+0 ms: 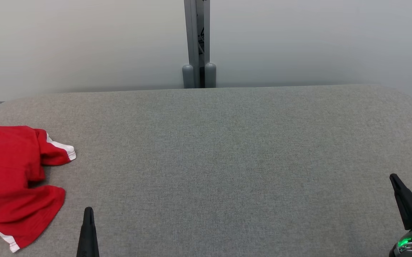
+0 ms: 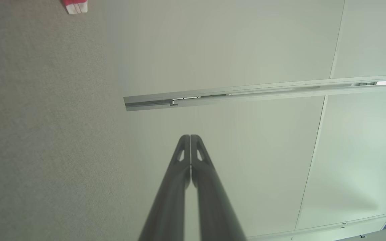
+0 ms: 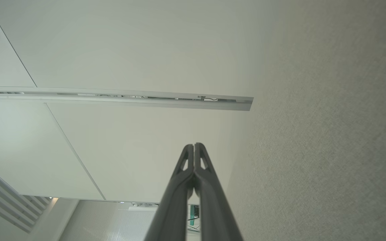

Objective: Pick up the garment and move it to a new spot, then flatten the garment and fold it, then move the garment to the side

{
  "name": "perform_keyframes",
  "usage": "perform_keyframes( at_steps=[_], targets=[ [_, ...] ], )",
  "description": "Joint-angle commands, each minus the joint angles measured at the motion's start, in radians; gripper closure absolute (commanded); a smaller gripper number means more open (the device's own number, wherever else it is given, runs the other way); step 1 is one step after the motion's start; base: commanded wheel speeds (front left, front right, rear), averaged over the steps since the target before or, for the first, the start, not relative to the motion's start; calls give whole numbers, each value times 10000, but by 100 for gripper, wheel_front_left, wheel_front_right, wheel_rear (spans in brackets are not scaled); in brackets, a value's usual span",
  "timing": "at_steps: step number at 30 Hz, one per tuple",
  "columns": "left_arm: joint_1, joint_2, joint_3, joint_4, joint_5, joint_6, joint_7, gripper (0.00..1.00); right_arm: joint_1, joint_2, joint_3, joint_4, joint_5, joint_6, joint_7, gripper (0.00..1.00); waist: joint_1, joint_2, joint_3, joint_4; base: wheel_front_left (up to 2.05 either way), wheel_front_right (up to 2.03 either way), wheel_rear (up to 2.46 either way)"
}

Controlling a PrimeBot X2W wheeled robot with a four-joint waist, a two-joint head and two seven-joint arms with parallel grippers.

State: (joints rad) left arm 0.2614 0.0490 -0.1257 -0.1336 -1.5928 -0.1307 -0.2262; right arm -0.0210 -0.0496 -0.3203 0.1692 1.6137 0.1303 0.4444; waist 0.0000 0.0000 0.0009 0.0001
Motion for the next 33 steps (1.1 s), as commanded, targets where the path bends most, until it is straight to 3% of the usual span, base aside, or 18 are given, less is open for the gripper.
perform_keyframes(
  at_steps=[1,7,8,20,33],
  targets=[
    [95,41,41,-36,89,-25,19,100,-88,-51,-58,-50,-41,18,67,100,0,0,0,0,0,0,0],
    [95,41,41,-36,89,-25,19,100,-88,-51,-58,-50,-41,18,67,100,0,0,0,0,0,0,0],
    [-2,0,-4,35,-5,0,-2,0,14,10,10,30,1,0,-9,0,0,0,0,0,0,0,0],
    [-793,-7,-77,611,45,3,22,0,-103,68,625,15,-393,-8,-984,0,0,0,16,-2,0,0,0],
    [-1686,140,-207,945,819,2,-100,0,-375,8,1164,-489,-2310,-3,-2004,0,0,0,39,23,0,0,0]
  ],
)
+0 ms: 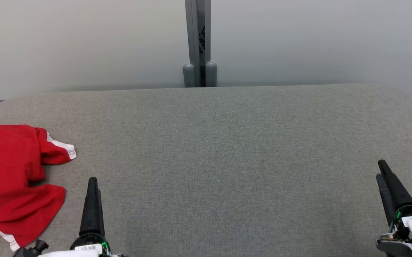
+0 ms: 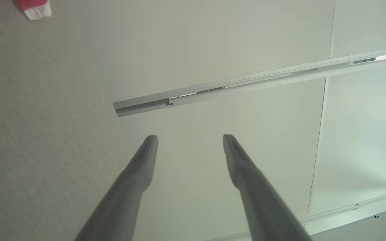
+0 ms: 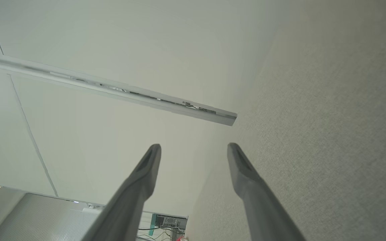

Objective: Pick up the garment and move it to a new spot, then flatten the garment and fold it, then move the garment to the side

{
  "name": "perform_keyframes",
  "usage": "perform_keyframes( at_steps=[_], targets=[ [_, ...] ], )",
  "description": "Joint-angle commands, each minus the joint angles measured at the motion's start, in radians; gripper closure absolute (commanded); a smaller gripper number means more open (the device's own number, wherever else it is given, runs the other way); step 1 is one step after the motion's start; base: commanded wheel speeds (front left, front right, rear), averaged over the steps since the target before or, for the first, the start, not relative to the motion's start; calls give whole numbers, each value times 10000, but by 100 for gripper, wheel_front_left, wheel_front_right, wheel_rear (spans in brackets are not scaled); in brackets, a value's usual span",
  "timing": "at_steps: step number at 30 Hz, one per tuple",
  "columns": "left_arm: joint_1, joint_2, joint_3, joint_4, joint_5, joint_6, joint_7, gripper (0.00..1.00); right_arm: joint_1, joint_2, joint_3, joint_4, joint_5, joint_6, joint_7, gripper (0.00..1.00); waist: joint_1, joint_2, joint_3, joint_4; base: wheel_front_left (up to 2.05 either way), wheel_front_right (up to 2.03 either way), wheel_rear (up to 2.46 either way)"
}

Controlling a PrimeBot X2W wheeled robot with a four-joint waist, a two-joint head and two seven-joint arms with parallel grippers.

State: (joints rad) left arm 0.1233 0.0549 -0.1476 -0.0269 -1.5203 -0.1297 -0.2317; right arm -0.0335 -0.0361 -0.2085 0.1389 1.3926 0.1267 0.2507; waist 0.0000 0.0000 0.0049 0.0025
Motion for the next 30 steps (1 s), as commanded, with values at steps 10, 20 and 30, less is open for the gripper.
perform_keyframes(
  at_steps=[10,20,30],
  targets=[
    [-915,32,336,-91,2137,-9,-84,0,-415,-249,578,-923,-2245,37,-815,0,0,0,38,10,0,0,0],
    [-1409,-37,615,-9,4174,24,-124,0,-511,-441,1134,-1542,-5184,41,-1489,0,0,0,60,-1,0,0,0],
    [-1781,-30,484,140,6442,191,-157,0,-538,-445,1531,-1767,-7330,44,-2100,0,0,0,86,12,0,0,0]
  ],
)
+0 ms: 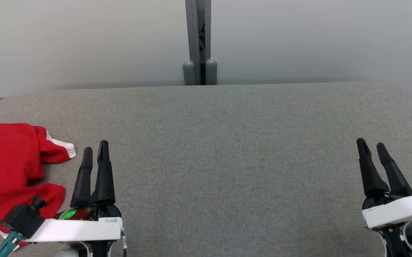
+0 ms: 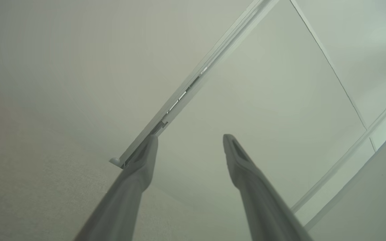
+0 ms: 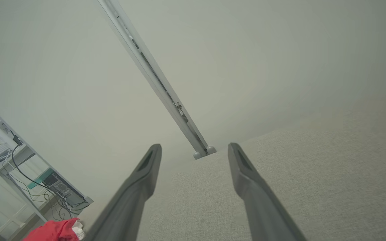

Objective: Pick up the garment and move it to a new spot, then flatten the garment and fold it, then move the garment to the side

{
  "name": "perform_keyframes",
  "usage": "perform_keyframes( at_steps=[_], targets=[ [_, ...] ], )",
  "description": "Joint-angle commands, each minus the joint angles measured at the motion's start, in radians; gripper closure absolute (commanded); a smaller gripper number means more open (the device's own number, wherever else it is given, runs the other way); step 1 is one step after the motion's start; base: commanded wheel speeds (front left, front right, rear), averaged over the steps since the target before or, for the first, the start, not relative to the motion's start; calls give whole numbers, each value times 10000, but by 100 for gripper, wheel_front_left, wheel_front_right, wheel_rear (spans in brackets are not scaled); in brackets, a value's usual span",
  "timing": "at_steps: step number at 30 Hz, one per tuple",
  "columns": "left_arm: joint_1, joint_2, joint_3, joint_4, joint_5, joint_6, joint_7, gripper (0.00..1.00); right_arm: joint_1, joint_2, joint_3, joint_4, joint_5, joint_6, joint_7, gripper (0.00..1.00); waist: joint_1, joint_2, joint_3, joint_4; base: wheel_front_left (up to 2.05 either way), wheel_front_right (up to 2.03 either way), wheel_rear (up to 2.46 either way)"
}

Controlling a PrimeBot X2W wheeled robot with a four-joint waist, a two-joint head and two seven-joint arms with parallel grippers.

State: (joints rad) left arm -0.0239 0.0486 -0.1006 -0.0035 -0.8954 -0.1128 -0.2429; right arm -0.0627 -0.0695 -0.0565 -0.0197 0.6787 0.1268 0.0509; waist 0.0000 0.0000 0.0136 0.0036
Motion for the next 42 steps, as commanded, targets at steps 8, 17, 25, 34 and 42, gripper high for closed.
perform_keyframes(
  at_steps=[8,17,25,34,42],
  targets=[
    [-569,247,-233,279,2020,290,-65,0,-205,-86,284,-168,-1665,46,-609,0,0,0,21,11,0,0,0],
    [-830,424,-371,643,3203,630,264,0,-62,-24,442,-1,-2837,46,-1010,0,0,0,0,-7,0,0,0],
    [-879,579,-404,827,4118,930,612,0,45,103,494,307,-3693,47,-1399,0,0,0,-40,-47,0,0,0],
    [-850,678,-429,902,4904,1154,803,0,24,154,575,643,-4435,50,-1795,0,0,0,-69,-38,0,0,0],
    [-734,704,-385,926,5390,1321,942,0,-16,172,643,1045,-4706,52,-2122,0,0,0,-85,-47,0,0,0]
  ],
)
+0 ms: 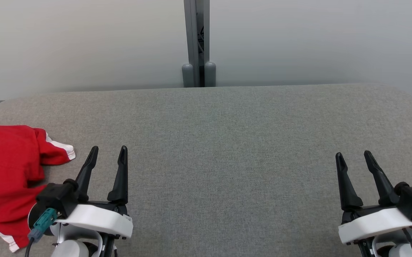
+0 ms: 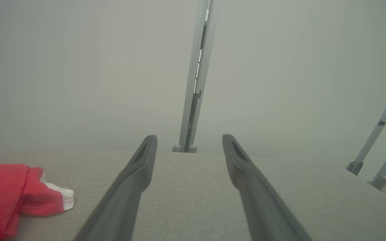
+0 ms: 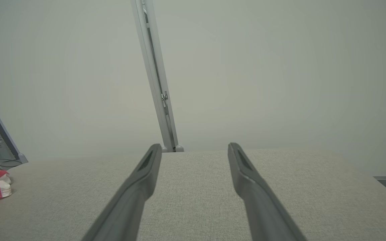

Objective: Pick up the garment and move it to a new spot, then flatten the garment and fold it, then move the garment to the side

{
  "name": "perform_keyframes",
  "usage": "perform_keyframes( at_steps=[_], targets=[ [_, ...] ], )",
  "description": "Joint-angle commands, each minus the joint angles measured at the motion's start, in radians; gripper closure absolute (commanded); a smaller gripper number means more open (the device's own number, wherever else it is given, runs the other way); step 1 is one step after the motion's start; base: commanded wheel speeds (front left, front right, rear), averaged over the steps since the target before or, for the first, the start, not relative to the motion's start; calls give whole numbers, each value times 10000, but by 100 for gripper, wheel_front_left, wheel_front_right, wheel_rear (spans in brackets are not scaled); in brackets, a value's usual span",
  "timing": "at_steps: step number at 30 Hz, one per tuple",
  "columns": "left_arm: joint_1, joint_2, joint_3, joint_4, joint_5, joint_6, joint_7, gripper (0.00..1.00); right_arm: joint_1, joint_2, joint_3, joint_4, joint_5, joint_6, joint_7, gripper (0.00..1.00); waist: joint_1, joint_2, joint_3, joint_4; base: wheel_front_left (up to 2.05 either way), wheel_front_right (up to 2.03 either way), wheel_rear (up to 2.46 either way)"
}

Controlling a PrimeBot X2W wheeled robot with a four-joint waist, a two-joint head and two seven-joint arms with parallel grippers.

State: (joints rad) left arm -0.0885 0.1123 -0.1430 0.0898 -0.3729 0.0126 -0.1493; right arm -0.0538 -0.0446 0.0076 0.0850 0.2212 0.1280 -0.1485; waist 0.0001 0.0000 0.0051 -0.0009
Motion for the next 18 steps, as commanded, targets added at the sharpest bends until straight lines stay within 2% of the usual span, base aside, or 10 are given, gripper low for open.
perform_keyframes(
  at_steps=[1,18],
  targets=[
    [-89,79,35,-4,237,79,28,0,-104,-77,-5,80,-184,40,-143,0,-1,0,1,-2,0,0,0],
    [-223,208,-55,321,1095,232,644,0,-226,-90,135,378,-928,35,-176,0,-1,0,66,-53,0,0,0]
  ],
)
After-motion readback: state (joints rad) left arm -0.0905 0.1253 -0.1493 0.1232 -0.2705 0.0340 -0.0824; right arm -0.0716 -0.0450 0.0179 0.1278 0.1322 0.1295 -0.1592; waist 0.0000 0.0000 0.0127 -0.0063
